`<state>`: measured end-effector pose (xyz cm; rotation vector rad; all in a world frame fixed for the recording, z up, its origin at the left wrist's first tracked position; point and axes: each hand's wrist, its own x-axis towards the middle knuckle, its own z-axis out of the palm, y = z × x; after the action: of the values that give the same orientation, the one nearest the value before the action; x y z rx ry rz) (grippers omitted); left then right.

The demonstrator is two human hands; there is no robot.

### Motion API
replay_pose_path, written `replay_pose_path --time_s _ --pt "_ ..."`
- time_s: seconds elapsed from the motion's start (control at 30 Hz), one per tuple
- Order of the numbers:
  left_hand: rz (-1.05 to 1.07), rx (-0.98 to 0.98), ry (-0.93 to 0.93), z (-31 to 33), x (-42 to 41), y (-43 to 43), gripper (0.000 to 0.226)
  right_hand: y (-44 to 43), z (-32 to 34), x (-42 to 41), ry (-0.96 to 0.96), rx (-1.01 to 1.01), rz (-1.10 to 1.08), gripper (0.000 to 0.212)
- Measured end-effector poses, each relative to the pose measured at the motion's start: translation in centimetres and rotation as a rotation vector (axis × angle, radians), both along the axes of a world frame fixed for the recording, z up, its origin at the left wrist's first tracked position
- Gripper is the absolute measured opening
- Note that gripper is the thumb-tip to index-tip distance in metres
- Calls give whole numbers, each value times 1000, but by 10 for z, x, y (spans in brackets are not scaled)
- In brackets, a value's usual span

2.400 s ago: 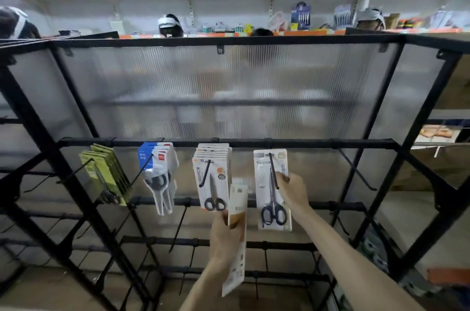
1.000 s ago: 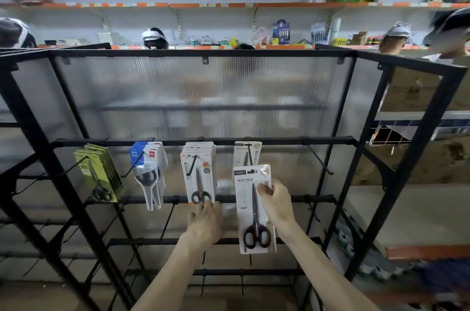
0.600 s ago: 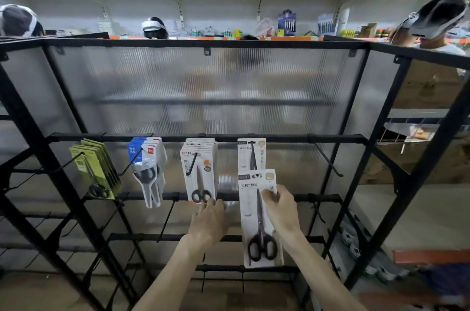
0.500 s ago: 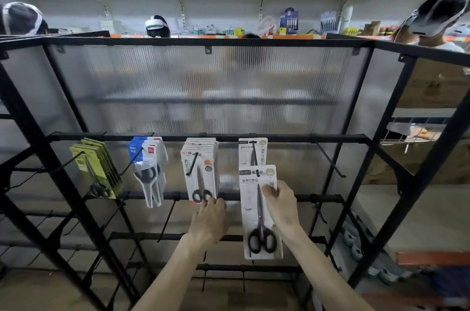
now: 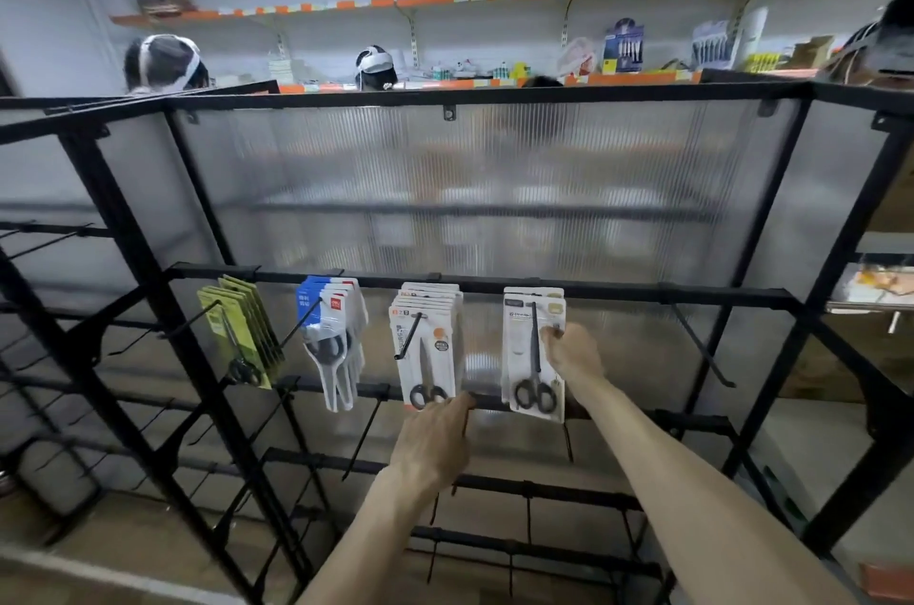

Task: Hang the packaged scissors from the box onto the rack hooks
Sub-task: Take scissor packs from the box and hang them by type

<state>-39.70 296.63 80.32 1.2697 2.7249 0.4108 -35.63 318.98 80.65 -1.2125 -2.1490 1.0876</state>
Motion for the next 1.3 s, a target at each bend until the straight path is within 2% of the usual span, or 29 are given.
replay_pose_path --time_s 0.1,0.17,0.2,0.3,0.47,0.53,0.8,0.9,1.13,1.3 --pt "62 16 -19 1 1 -10 50 -3 -1 3 22 -28 23 41" --pt "85 -6 -41 -1 2 -17 50 -15 -1 11 -26 -10 32 36" --pt "90 -14 -54 -4 0 -20 51 -25 -2 17 -115 73 24 33" --pt "119 -7 -98 -9 -4 -26 54 -64 -6 37 -418 540 -4 36" --pt "109 -66 -62 -12 -16 -39 55 -132 8 37 -499 707 410 29" --pt "97 -97 -30 -11 -24 -48 57 -148 13 26 -521 677 500 31" --pt "94 -131 20 -13 -94 -133 56 -201 -19 -30 -446 436 475 38" --pt "44 -156 2 -25 -131 -171 68 -239 -41 -54 -449 457 390 48" --pt "-58 -281 6 -55 -179 -231 93 -318 -84 -85 -629 527 341 83" --pt "-117 -286 -29 -64 -186 -239 85 -331 -89 -83 -637 466 318 83"
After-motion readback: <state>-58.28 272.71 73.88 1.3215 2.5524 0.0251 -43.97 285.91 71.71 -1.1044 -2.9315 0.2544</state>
